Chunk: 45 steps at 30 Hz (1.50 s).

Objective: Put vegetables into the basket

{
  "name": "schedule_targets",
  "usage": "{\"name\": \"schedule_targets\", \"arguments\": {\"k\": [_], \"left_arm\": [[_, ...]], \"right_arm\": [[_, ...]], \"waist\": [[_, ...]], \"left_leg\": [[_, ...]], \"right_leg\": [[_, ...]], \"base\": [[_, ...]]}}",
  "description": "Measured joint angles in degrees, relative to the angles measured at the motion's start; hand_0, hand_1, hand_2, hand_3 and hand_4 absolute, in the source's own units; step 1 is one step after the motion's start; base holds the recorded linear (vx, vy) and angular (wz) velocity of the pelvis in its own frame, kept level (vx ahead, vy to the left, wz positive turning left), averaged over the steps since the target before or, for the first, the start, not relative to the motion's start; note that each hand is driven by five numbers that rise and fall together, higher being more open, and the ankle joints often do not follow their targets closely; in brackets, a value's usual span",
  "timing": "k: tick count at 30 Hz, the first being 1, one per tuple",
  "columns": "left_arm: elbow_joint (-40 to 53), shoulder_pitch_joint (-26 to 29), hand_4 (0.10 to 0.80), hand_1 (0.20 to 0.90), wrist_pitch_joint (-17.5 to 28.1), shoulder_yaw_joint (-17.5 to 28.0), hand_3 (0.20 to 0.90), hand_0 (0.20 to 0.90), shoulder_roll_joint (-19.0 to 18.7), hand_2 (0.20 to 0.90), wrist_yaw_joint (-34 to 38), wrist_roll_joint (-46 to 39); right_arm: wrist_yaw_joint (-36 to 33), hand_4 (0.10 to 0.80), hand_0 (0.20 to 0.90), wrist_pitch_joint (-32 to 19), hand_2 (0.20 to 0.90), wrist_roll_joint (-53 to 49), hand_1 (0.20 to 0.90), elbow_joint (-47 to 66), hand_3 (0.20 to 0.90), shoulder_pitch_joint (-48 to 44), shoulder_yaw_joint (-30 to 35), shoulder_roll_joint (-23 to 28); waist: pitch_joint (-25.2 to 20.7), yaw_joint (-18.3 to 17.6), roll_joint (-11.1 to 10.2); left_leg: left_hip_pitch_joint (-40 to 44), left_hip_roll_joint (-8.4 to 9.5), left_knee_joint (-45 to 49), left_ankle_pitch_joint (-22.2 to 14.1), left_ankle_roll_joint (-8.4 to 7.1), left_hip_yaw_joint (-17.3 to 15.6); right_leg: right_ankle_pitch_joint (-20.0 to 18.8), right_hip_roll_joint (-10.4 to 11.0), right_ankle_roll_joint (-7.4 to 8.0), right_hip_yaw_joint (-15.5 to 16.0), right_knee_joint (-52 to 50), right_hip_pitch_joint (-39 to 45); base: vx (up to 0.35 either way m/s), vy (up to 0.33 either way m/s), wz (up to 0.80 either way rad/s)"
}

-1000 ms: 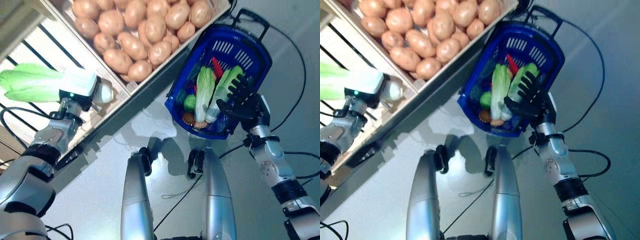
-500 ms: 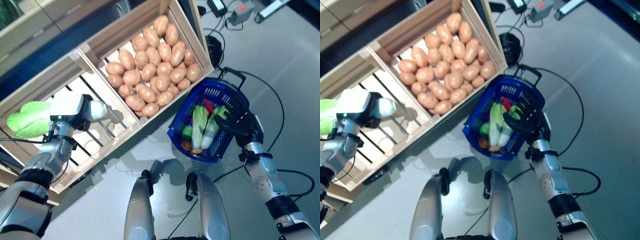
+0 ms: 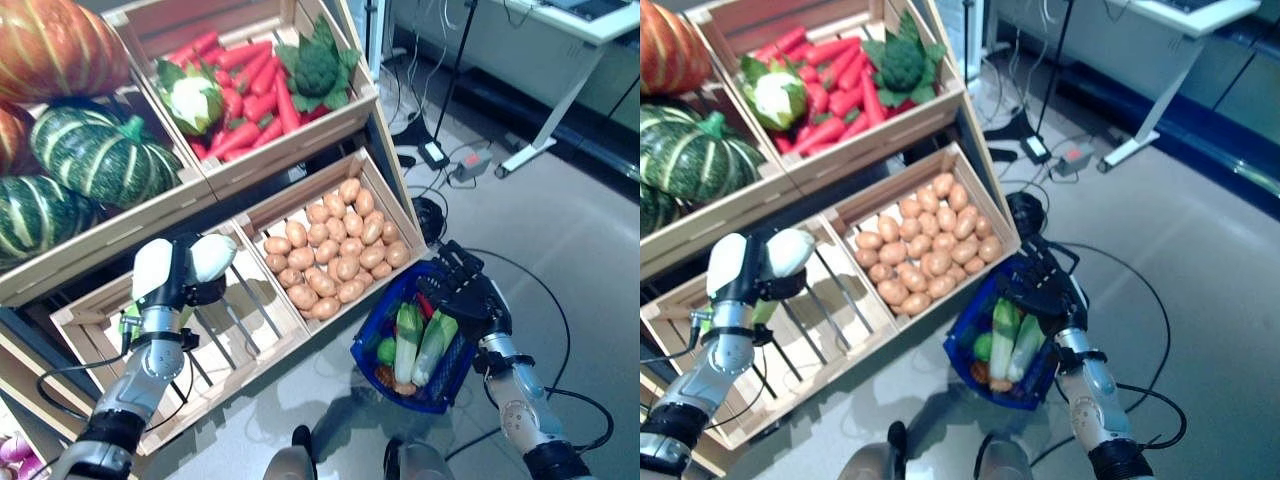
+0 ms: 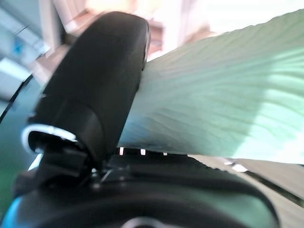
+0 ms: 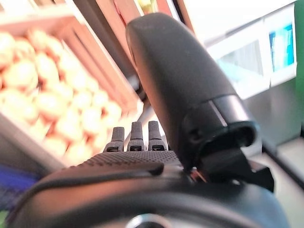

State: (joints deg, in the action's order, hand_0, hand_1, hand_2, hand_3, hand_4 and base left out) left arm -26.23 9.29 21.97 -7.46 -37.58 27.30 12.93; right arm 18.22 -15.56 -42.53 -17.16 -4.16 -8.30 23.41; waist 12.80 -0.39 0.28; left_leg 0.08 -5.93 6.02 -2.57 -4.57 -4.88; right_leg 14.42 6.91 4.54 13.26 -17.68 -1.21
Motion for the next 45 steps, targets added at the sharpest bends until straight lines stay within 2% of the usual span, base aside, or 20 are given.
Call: {"name": "schedule_targets", "arguments": {"k": [3, 5, 7, 12, 17, 23, 28, 38, 45], "left_arm": [[5.4, -1.0, 0.400, 0.300, 1.0, 1.0, 0.300, 0.300, 2.5, 0.300, -9.6, -9.4], [8.1, -1.7, 0.400, 0.300, 1.0, 1.8, 0.300, 0.300, 5.3, 0.300, -16.0, -18.0], [9.6, -2.1, 0.400, 0.300, 1.0, 1.8, 0.300, 0.300, 6.5, 0.300, -21.6, -25.0], [10.6, -2.1, 0.400, 0.300, 0.9, 1.6, 0.300, 0.300, 10.8, 0.300, -25.9, -35.2], [10.6, -2.1, 0.400, 0.300, 0.1, 0.8, 0.300, 0.300, 13.0, 0.300, -27.9, -39.2], [10.6, -2.1, 0.400, 0.300, -2.3, -0.7, 0.300, 0.300, 14.6, 0.300, -29.0, -45.9], [10.6, -2.1, 0.400, 0.300, -4.4, -3.0, 0.300, 0.300, 14.6, 0.300, -30.2, -46.2], [10.6, -2.1, 0.400, 0.300, -7.5, -6.6, 0.300, 0.300, 14.9, 0.300, -34.9, -46.4], [10.6, -2.3, 0.400, 0.300, -8.1, -8.3, 0.300, 0.300, 14.8, 0.300, -36.3, -47.1]], "right_arm": [[5.6, 0.800, 0.900, 4.4, 0.900, 2.0, 0.900, 2.9, 0.900, -0.1, -0.2, 2.3], [7.5, 0.800, 0.900, 7.4, 0.900, 2.1, 0.900, 3.4, 0.900, -0.1, -0.6, 3.0], [9.1, 0.800, 0.900, 10.3, 0.900, 2.1, 0.900, 3.8, 0.900, -0.5, -1.3, 3.0], [12.4, 0.800, 0.900, 16.9, 0.900, 2.0, 0.900, 3.8, 0.900, -2.4, -5.1, 2.9], [12.6, 0.800, 0.900, 21.1, 0.900, 1.8, 0.900, 3.3, 0.900, -4.5, -8.9, 2.0], [12.6, 0.800, 0.900, 22.7, 0.900, 1.6, 0.900, 1.6, 0.900, -7.7, -10.2, -0.2], [12.1, 0.800, 0.900, 22.7, 0.900, 1.6, 0.900, 1.6, 0.900, -9.7, -11.3, -2.3], [7.9, 0.800, 0.900, 23.0, 0.900, 1.7, 0.900, 1.6, 0.900, -13.6, -12.7, -2.6], [7.5, 0.800, 0.900, 28.2, 0.900, 1.9, 0.900, -1.2, 0.900, -16.1, -14.1, -2.6]], "waist": [[-2.7, 1.4, -0.2], [-4.3, 1.7, -0.9], [-5.1, 1.8, -1.4], [-6.4, 1.9, -2.5], [-6.9, 2.3, -3.3], [-7.1, 3.0, -3.7], [-7.4, 3.1, -4.1], [-7.4, 4.2, -4.1], [-7.4, 5.0, -4.1]], "left_leg": [[2.8, 0.09, -4.2, 1.3, 0.49, 0.0], [4.0, 0.50, -6.2, 2.0, 0.86, 0.0], [5.1, 0.86, -8.0, 2.7, 1.21, 0.1], [5.8, 1.82, -10.4, 3.8, 1.93, 0.5], [6.4, 2.06, -10.9, 4.1, 1.97, 1.0], [6.5, 2.10, -11.0, 4.8, 1.92, 1.3], [6.7, 1.95, -11.0, 5.0, 1.80, 1.4], [7.1, 1.95, -11.0, 5.1, 1.82, 1.4], [7.1, 2.02, -11.0, 5.2, 1.83, 2.2]], "right_leg": [[-3.0, -0.8, 0.81, 0.2, 7.0, 4.0], [-4.9, -1.1, 1.37, 0.5, 11.5, 6.3], [-6.5, -1.1, 1.78, 1.2, 14.9, 8.2], [-10.5, -1.1, 2.60, 1.6, 22.0, 11.2], [-11.1, -1.0, 2.75, 1.8, 22.8, 12.1], [-11.5, -1.2, 2.52, 1.8, 22.8, 12.3], [-11.7, -1.4, 2.33, 1.8, 22.8, 12.5], [-11.8, -1.5, 2.32, 1.7, 22.8, 12.9], [-11.8, -1.5, 2.31, 2.4, 22.8, 13.3]], "base": [[0.035, -0.057, 0.00], [0.019, -0.028, 0.07], [0.003, -0.018, 0.06], [-0.017, -0.034, 0.03], [0.011, -0.051, 0.03], [0.013, -0.042, 0.02], [0.000, 0.000, 0.00], [0.000, 0.000, 0.00], [0.005, 0.005, 0.05]]}}
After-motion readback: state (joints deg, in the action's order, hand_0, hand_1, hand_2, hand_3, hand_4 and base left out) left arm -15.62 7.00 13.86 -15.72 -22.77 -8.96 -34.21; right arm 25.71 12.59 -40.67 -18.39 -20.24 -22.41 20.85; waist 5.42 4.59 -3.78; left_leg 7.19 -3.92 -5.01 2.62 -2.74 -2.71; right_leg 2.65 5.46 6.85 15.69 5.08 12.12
